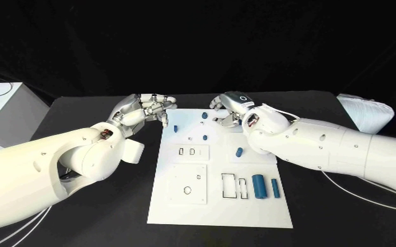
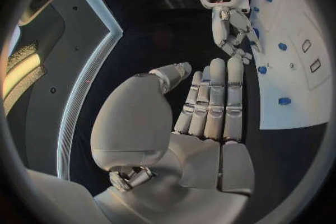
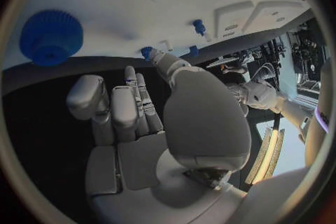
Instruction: Assemble the parts on the task board
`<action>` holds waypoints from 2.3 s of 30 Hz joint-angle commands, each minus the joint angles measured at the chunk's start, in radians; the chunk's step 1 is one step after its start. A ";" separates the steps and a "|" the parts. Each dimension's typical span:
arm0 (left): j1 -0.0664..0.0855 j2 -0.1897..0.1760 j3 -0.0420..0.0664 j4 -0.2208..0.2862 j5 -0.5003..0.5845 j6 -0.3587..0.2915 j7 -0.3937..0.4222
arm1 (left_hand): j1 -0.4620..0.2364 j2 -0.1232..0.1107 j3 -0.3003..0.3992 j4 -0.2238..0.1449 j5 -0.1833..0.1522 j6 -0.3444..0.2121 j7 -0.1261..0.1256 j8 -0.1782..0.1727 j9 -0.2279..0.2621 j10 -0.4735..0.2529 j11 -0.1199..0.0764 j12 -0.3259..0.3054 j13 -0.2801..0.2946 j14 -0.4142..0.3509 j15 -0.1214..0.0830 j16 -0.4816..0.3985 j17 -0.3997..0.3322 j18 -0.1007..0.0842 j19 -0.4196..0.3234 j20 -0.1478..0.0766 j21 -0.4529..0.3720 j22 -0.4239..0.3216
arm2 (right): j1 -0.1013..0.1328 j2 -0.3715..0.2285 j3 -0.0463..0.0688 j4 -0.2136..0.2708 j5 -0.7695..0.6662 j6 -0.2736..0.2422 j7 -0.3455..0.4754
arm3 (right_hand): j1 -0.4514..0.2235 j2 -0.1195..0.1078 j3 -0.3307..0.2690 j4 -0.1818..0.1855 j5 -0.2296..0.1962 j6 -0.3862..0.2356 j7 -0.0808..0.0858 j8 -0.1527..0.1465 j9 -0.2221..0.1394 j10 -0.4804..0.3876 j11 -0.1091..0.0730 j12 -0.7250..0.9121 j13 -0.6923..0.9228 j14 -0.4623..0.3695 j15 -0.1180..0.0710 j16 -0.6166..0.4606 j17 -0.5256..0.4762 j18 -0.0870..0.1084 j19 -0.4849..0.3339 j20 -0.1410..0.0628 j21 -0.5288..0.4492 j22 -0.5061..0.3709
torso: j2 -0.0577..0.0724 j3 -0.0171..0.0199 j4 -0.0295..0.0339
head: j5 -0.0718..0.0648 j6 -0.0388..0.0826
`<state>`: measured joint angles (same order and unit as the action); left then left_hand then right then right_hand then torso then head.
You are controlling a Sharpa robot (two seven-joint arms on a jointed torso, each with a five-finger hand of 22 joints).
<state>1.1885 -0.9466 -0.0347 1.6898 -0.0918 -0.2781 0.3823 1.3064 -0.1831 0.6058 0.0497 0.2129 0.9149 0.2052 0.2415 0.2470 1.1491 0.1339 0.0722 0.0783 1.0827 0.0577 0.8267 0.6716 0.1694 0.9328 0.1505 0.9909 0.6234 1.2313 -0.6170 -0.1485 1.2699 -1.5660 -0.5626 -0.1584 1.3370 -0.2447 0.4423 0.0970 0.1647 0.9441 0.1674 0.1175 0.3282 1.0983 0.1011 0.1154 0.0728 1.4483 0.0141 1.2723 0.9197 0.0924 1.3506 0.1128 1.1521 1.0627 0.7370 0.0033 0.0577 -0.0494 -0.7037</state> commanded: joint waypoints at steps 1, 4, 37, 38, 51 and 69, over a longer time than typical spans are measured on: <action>0.001 0.000 0.001 -0.001 0.002 0.018 0.005 | 0.010 0.004 0.005 0.002 -0.004 -0.005 0.000 0.004 0.001 -0.006 0.001 -0.006 -0.001 -0.005 0.000 0.006 0.000 0.015 -0.003 0.003 0.004 0.001 | 0.011 -0.049 0.006 0.052 0.064 -0.039 -0.005 | 0.000 0.001 0.002 0.014 0.005 0.009 0.004 0.000 0.002 0.029 0.000 0.015 0.003 -0.004 -0.002 -0.002 0.002 0.011 0.016 -0.001 0.012 0.011 | -0.003 0.0037 -0.0082 | -0.002 0.005; 0.001 -0.002 0.001 -0.003 0.002 0.019 0.005 | 0.010 0.004 0.005 0.002 -0.004 -0.005 0.000 0.004 0.001 -0.006 0.001 -0.006 -0.001 -0.005 0.000 0.006 0.000 0.015 -0.003 0.003 0.004 0.001 | 0.025 -0.105 0.010 0.097 0.120 -0.036 -0.016 | -0.003 -0.004 0.009 0.024 0.007 0.018 0.010 0.000 0.002 0.069 -0.001 0.033 0.009 0.004 -0.001 0.013 0.027 0.006 0.030 -0.001 0.032 0.037 | -0.004 0.0067 -0.0133 | -0.004 0.008; 0.001 0.008 0.001 -0.019 0.000 0.034 0.000 | 0.009 0.002 0.007 0.001 -0.005 -0.007 0.000 0.004 0.002 -0.007 0.001 -0.005 -0.001 -0.006 0.001 0.008 -0.001 0.015 -0.006 0.004 0.009 0.005 | 0.036 -0.134 0.015 0.020 0.226 0.185 -0.071 | 0.109 0.037 -0.325 0.189 0.084 -0.036 -0.002 0.014 0.023 0.466 -0.020 1.449 1.490 0.109 -0.009 0.281 0.588 -0.076 0.189 -0.007 0.363 0.444 | -0.003 0.0155 -0.0185 | -0.009 -0.002; 0.001 0.008 0.001 -0.019 0.000 0.034 0.000 | 0.009 0.002 0.007 0.001 -0.005 -0.007 0.000 0.004 0.002 -0.007 0.001 -0.005 -0.001 -0.006 0.001 0.008 -0.001 0.015 -0.006 0.004 0.009 0.005 | 0.035 -0.132 0.015 0.018 0.226 0.185 -0.072 | 0.109 0.037 -0.325 0.189 0.084 -0.036 -0.002 0.014 0.023 0.466 -0.020 1.449 1.490 0.109 -0.009 0.281 0.588 -0.076 0.189 -0.007 0.363 0.444 | -0.002 0.0154 -0.0185 | -0.009 -0.002; 0.001 0.009 0.001 -0.020 0.000 0.036 -0.001 | 0.009 0.002 0.007 0.001 -0.005 -0.007 0.000 0.004 0.002 -0.007 0.001 -0.005 -0.001 -0.006 0.001 0.008 -0.001 0.015 -0.006 0.004 0.009 0.005 | 0.028 -0.108 0.015 -0.008 0.225 0.195 -0.078 | 0.112 0.044 -0.323 0.189 0.087 -0.030 -0.003 0.019 0.024 0.469 -0.020 1.452 1.494 0.110 -0.008 0.283 0.592 -0.078 0.192 -0.006 0.369 0.451 | -0.002 0.0161 -0.0171 | -0.010 -0.006; 0.001 0.009 0.001 -0.022 -0.001 0.036 -0.003 | 0.009 0.002 0.009 0.000 -0.005 -0.008 0.000 0.005 0.004 -0.008 0.001 -0.005 -0.001 -0.007 0.001 0.009 -0.001 0.015 -0.010 0.004 0.014 0.007 | 0.021 -0.100 0.013 -0.017 0.220 0.211 -0.081 | 0.147 0.071 -0.250 0.184 0.097 0.019 -0.015 0.047 0.030 0.473 -0.031 1.455 1.498 0.110 -0.017 0.283 0.593 -0.080 0.197 -0.011 0.379 0.463 | -0.001 0.0187 -0.0188 | -0.008 -0.011</action>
<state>1.1882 -0.9393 -0.0350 1.6667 -0.0922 -0.2600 0.3757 1.3064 -0.1831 0.6116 0.0496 0.2129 0.9149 0.2052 0.2415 0.2498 1.1492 0.1340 0.0723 0.0783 1.0828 0.0577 0.8307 0.6716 0.1693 0.9272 0.1558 1.0019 0.6298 1.2565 -0.7183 -0.1331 1.2545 -1.3365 -0.3754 -0.2362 1.4717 -0.1761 0.1869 0.2814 0.2647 0.9565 0.1522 0.1589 0.3560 1.4643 0.0729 1.5663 1.3076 1.4646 -0.0018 1.5511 1.3079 0.0293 1.4644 0.0988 1.5275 1.3076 0.7354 0.0213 0.0388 -0.0572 -0.7151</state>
